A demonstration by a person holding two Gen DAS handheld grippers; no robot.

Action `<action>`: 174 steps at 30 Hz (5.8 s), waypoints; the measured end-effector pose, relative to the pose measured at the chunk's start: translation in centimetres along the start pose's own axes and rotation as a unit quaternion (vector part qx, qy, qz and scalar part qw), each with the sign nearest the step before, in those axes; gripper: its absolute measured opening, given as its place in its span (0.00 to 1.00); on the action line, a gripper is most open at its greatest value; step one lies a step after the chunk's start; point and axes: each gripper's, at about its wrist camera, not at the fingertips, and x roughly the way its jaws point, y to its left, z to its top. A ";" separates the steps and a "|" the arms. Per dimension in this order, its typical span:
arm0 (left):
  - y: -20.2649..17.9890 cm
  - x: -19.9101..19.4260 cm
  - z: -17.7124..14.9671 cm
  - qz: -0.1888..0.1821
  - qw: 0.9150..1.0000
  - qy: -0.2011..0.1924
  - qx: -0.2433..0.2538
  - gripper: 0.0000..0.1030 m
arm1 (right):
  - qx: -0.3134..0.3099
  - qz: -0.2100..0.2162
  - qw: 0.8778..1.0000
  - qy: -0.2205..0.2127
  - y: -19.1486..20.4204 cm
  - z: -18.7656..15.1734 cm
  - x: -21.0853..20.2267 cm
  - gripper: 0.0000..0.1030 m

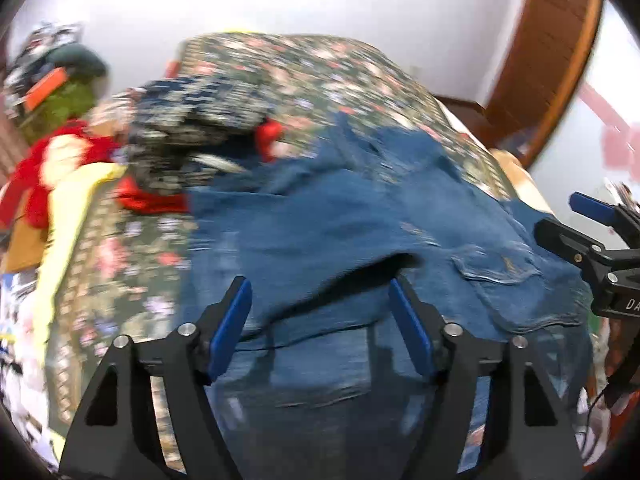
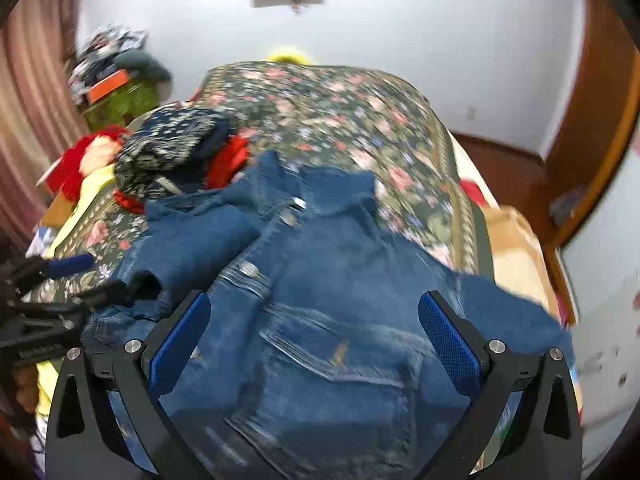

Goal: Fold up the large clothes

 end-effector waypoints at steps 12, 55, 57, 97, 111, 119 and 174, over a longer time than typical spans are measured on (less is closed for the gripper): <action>10.6 -1.2 -5.6 0.106 0.989 0.007 -0.102 0.78 | -0.214 0.059 0.971 0.083 11.9 1.2 5.8 1.00; 12.0 -0.7 -7.4 0.104 0.983 0.044 -0.145 0.78 | -0.143 0.134 0.980 -0.043 9.6 8.7 1.9 0.11; 11.1 -0.6 -6.6 0.104 0.985 0.041 -0.134 0.78 | -0.104 0.130 0.984 -0.065 7.2 8.7 0.8 0.11; -12.7 11.2 10.9 -0.124 0.982 0.121 0.072 0.84 | 0.260 0.006 0.965 0.032 -19.0 -7.1 -0.3 0.80; -16.0 19.5 13.8 -0.157 0.976 0.145 0.049 0.28 | 0.301 -0.007 0.952 0.048 -22.0 -9.6 -0.3 0.80; -18.8 13.6 13.8 -0.219 0.964 0.113 0.100 0.14 | 0.312 0.000 0.950 0.031 -22.1 -9.1 -1.0 0.80; -5.6 9.6 5.7 -0.024 0.995 0.100 -0.009 0.64 | 0.569 -0.024 0.822 0.005 -37.3 -17.3 2.9 0.32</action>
